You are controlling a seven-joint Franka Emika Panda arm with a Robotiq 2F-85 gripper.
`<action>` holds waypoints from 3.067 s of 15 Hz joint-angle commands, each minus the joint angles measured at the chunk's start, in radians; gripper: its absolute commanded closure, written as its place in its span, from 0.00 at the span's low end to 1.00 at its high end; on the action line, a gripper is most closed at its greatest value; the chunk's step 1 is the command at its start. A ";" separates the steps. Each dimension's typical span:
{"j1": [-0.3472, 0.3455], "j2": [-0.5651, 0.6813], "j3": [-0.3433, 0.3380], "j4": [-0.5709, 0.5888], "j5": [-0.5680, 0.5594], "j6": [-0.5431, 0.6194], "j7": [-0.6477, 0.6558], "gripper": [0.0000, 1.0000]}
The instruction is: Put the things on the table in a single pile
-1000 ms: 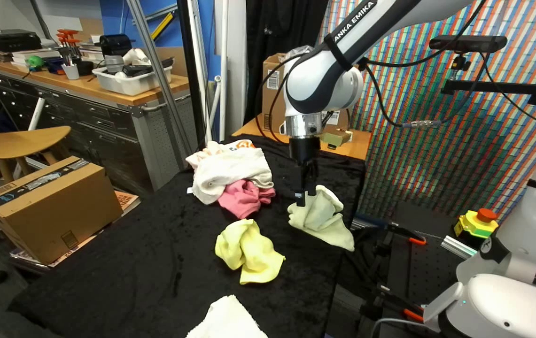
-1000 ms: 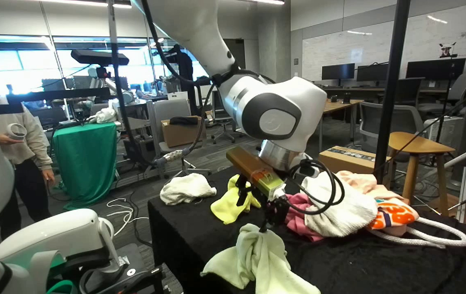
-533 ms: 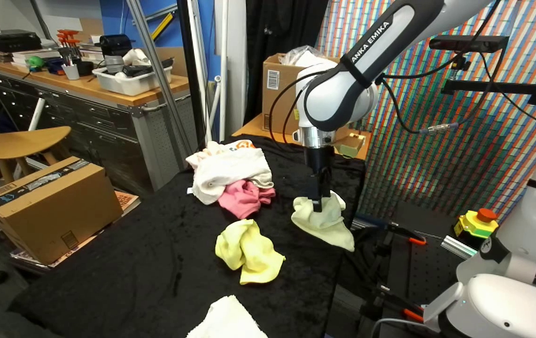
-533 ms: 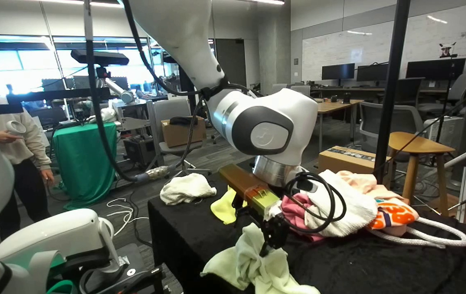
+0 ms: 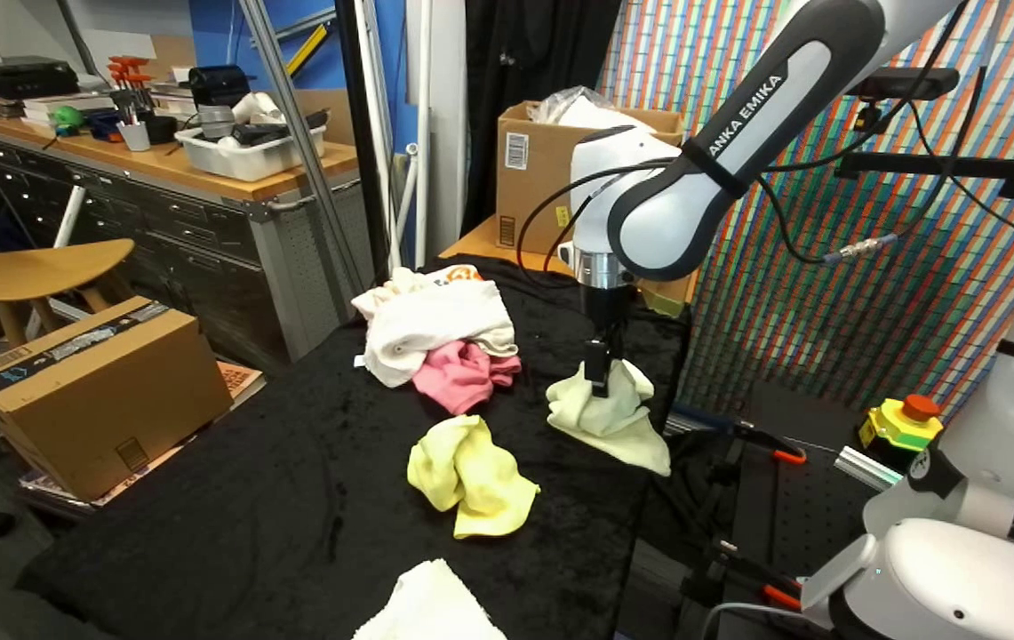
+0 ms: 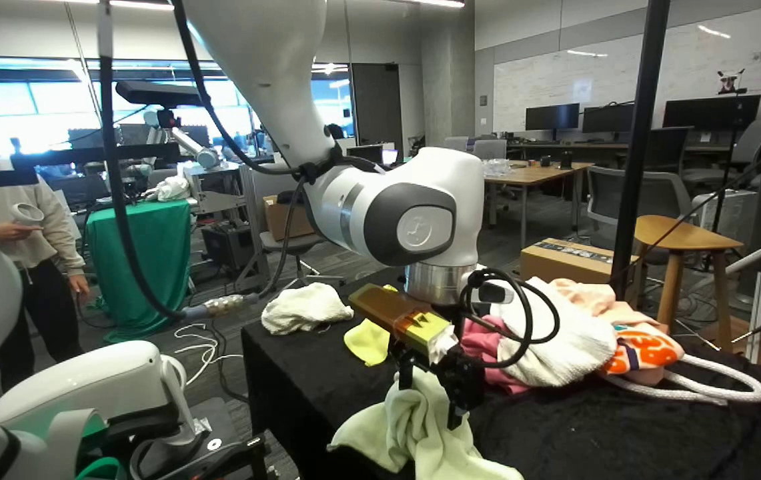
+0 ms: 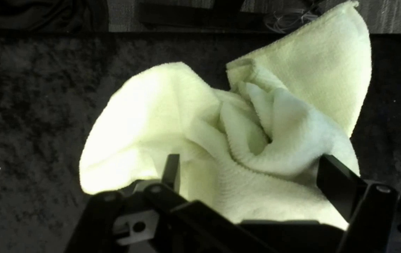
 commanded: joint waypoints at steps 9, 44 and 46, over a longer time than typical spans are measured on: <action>0.012 -0.023 -0.002 -0.074 0.012 0.146 0.023 0.26; -0.002 -0.016 -0.039 0.367 0.085 0.439 0.377 0.97; 0.010 0.022 -0.050 0.409 0.008 0.425 0.439 0.96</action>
